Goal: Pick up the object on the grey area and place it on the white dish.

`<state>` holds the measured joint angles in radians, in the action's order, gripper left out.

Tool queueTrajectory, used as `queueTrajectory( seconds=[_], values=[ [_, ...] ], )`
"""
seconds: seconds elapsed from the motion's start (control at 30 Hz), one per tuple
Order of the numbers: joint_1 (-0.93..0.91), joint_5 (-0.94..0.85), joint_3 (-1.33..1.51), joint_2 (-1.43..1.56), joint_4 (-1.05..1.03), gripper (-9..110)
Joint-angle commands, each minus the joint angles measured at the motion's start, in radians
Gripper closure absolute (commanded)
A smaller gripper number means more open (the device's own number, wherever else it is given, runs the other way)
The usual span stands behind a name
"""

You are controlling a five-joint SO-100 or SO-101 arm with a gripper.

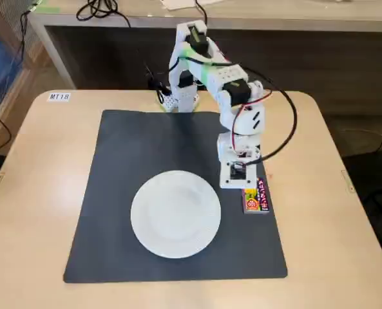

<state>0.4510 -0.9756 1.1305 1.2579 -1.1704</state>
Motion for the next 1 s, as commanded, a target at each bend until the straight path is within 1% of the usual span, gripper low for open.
queueTrajectory(
  seconds=[0.0,0.27,0.37,0.47,0.63,0.97],
  values=[
    [0.029,-0.041,-0.100,-0.025,-0.012,102],
    [0.057,-0.083,-0.152,-0.100,-0.037,100],
    [0.057,-0.110,-0.152,-0.101,-0.063,84],
    [0.055,-0.121,-0.153,-0.094,-0.091,76],
    [0.051,-0.118,-0.155,-0.092,-0.094,74],
    [0.058,-0.129,-0.206,-0.193,-0.098,71]
  ],
)
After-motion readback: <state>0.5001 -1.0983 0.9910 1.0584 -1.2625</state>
